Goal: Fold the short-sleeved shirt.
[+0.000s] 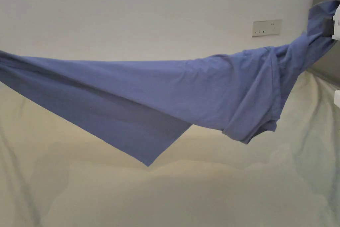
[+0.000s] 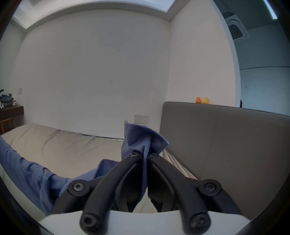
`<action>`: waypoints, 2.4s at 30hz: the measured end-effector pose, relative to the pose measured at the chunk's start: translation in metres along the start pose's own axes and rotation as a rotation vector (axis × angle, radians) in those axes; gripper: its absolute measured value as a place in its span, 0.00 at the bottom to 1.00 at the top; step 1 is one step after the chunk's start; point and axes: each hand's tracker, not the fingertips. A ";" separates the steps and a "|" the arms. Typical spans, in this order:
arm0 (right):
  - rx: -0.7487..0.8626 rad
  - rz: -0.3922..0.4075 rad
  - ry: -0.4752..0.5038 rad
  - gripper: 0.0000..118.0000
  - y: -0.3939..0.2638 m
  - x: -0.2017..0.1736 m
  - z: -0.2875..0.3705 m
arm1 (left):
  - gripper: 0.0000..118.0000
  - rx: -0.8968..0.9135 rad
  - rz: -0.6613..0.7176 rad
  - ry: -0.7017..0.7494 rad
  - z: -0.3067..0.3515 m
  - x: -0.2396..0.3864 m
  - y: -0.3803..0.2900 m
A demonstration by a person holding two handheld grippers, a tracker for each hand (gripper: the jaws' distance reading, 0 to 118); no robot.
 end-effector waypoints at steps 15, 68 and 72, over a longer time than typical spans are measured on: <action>-0.239 0.032 0.060 0.03 -0.152 -0.019 -0.010 | 0.04 -0.197 -0.153 -0.078 -0.015 0.040 -0.150; -0.336 -0.201 0.122 0.84 -0.214 0.116 0.444 | 0.01 -0.071 0.054 -0.318 0.417 -0.123 -0.247; -0.168 -0.063 0.187 0.00 -0.176 0.074 0.476 | 0.00 -0.030 0.011 -0.429 0.444 -0.096 -0.223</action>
